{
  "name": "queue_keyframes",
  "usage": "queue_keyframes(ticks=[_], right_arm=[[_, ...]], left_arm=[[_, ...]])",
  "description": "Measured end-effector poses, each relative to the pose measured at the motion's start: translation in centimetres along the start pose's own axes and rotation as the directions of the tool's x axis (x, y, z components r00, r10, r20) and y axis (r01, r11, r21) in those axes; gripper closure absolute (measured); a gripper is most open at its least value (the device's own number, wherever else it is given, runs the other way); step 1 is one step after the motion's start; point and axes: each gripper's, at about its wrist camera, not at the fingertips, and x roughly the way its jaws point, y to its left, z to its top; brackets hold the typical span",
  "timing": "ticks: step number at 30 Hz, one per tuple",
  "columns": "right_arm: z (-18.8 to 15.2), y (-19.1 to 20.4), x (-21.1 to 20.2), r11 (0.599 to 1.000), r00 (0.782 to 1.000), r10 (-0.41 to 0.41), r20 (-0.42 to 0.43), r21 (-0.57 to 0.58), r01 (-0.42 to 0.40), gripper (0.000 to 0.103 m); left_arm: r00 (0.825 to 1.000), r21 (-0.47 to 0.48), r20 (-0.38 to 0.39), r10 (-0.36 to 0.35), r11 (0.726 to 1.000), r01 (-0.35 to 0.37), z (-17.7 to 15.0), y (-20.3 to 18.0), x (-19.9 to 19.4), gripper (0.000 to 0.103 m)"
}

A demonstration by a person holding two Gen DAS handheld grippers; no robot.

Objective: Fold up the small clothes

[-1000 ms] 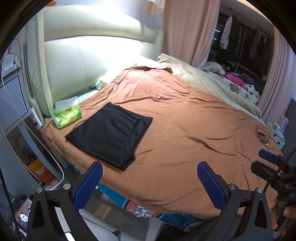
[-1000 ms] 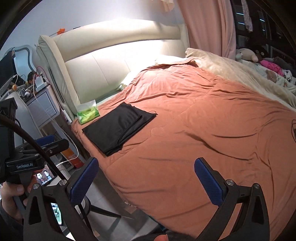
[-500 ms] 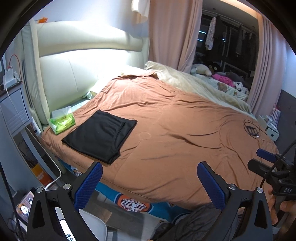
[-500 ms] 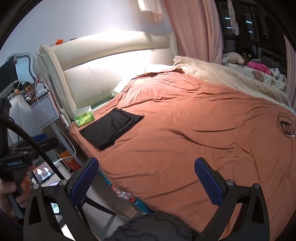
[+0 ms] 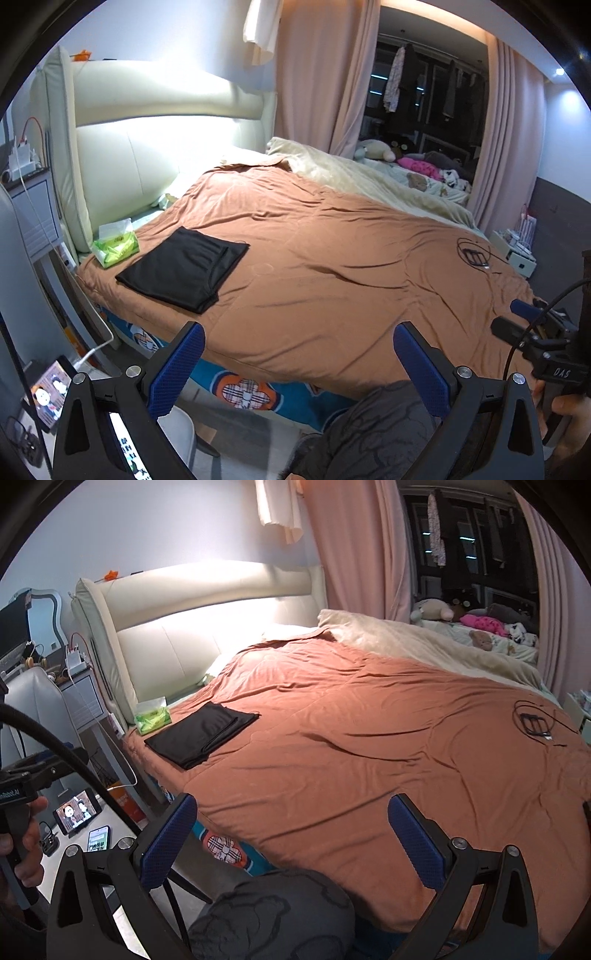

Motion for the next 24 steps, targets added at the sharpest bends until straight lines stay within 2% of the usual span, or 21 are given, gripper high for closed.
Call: queue_keyframes(ticks=[4,14,16,24], right_arm=[[-1.5,0.3,-1.8,0.999,0.999,-0.037,0.017,0.003,0.037,0.000],[-5.6,0.5,-5.3,0.998,0.997,-0.050,0.061,0.040,0.048,0.000],[-6.2,0.5,-5.4,0.998,0.996,-0.058,0.061,0.038,0.056,0.000],[-7.3,0.3,-6.0,0.995,0.994,-0.086,0.068,0.054,0.082,0.000]], left_arm=[[1.000,0.021,0.019,0.001,1.000,-0.002,-1.2,-0.7,-1.4,0.000],[0.999,0.049,0.046,-0.028,0.998,0.026,-3.8,-1.9,-3.9,0.000],[0.998,0.039,0.043,-0.046,0.998,0.044,-4.4,-2.0,-4.1,0.000],[0.998,0.052,0.052,-0.040,0.998,0.037,-5.8,-3.1,-3.9,0.000]])
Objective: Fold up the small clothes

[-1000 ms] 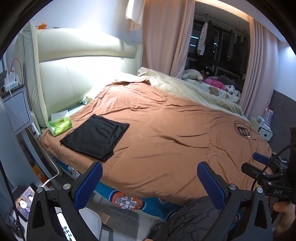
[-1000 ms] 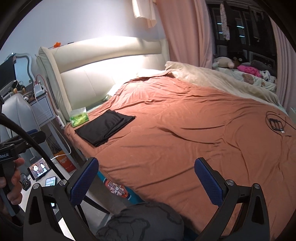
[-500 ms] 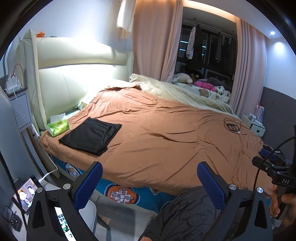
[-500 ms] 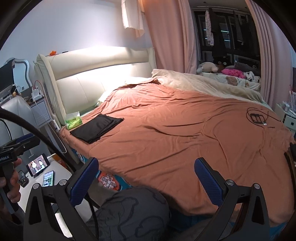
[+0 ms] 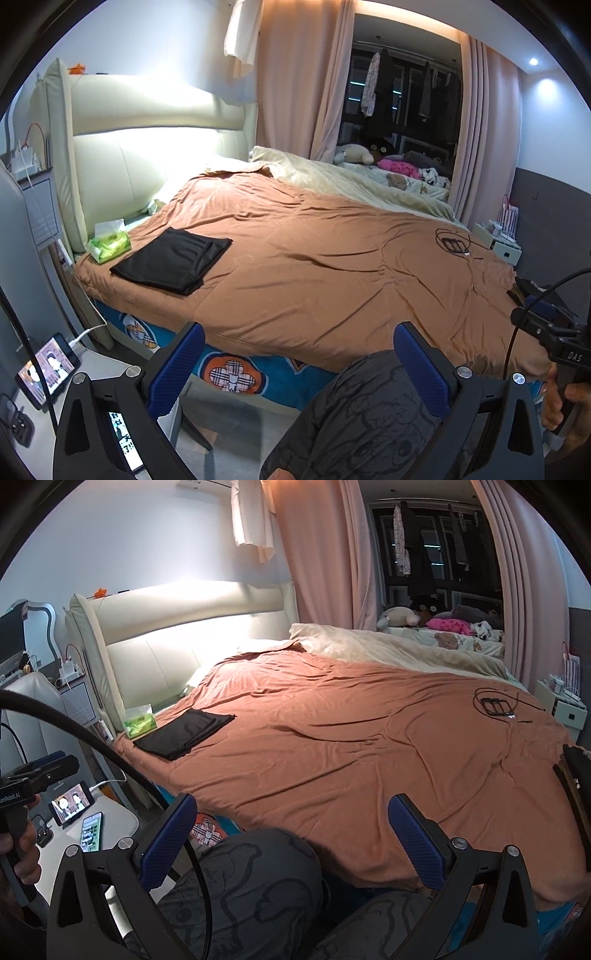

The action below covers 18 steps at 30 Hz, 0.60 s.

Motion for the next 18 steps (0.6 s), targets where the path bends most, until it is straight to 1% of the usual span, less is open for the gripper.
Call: queue_keyframes(ticks=[2,7,18], right_arm=[[0.03,0.19,0.07,1.000,1.000,-0.009,-0.001,-0.005,0.009,0.000],[0.06,0.39,-0.07,1.000,1.000,0.011,-0.004,0.009,-0.011,0.000],[-0.04,1.07,-0.33,1.000,1.000,0.014,-0.018,-0.006,-0.014,0.000]], left_arm=[[1.000,-0.001,0.005,0.007,1.000,-0.007,-0.15,-0.07,0.16,0.000],[1.000,-0.016,0.003,0.017,1.000,-0.017,-0.07,-0.01,0.35,0.000],[1.000,-0.006,-0.010,0.007,1.000,-0.007,-0.21,-0.64,0.14,0.000]])
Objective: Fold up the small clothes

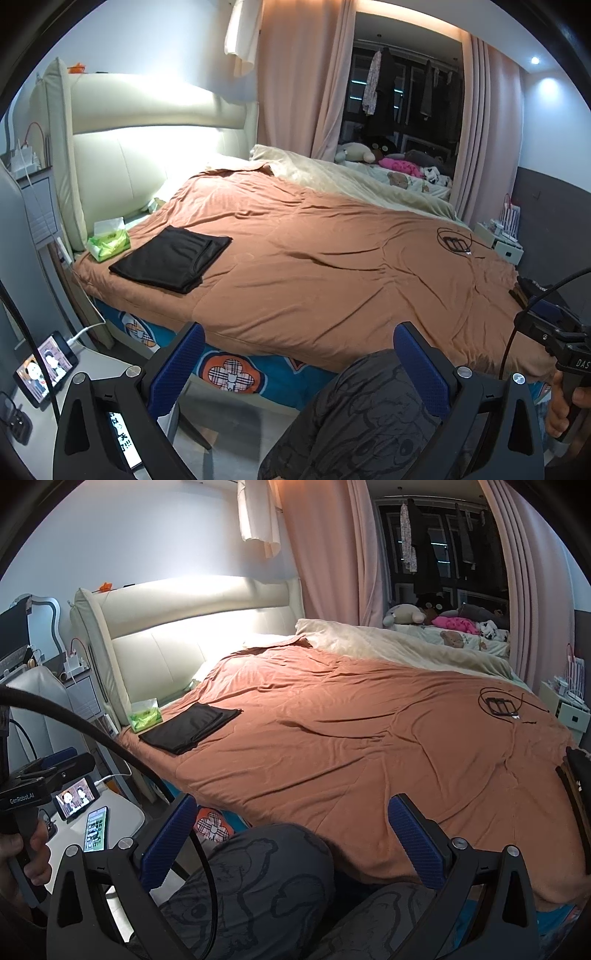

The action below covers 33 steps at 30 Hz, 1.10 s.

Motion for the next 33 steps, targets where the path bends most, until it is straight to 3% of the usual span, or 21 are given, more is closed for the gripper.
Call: queue_keyframes(ticks=[33], right_arm=[[-0.2,1.4,-1.2,1.000,1.000,-0.003,0.001,-0.018,0.003,0.000]], left_arm=[[1.000,-0.002,0.026,-0.008,1.000,0.008,-0.3,0.5,-2.0,0.000]])
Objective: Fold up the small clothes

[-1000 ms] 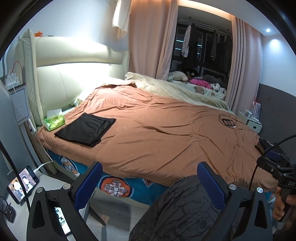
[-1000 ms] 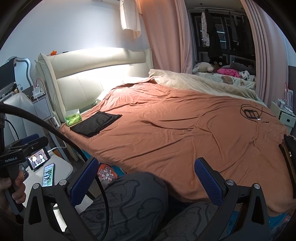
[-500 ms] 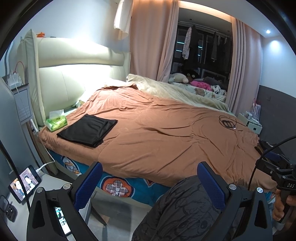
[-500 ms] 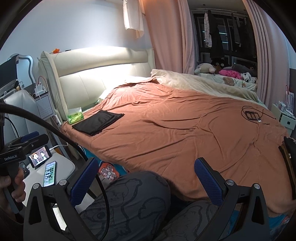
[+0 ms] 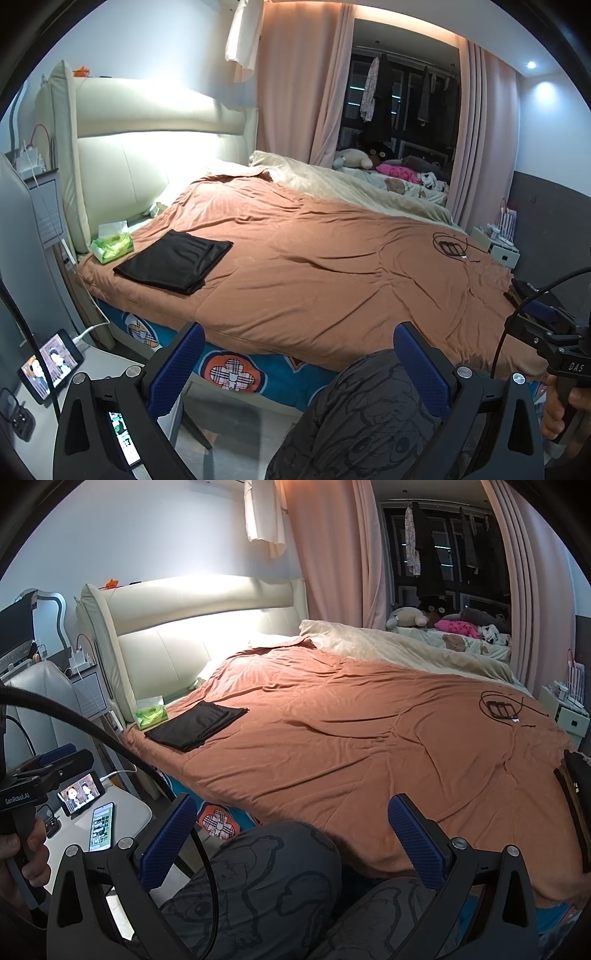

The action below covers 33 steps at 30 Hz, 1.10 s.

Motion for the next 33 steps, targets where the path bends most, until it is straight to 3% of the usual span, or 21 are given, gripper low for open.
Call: queue_keyframes(ticks=[33], right_arm=[[-0.3,2.0,0.4,1.000,1.000,-0.012,-0.018,-0.008,0.012,0.000]], left_arm=[[1.000,0.021,0.007,0.004,1.000,-0.005,-0.8,-0.2,-1.0,0.000]])
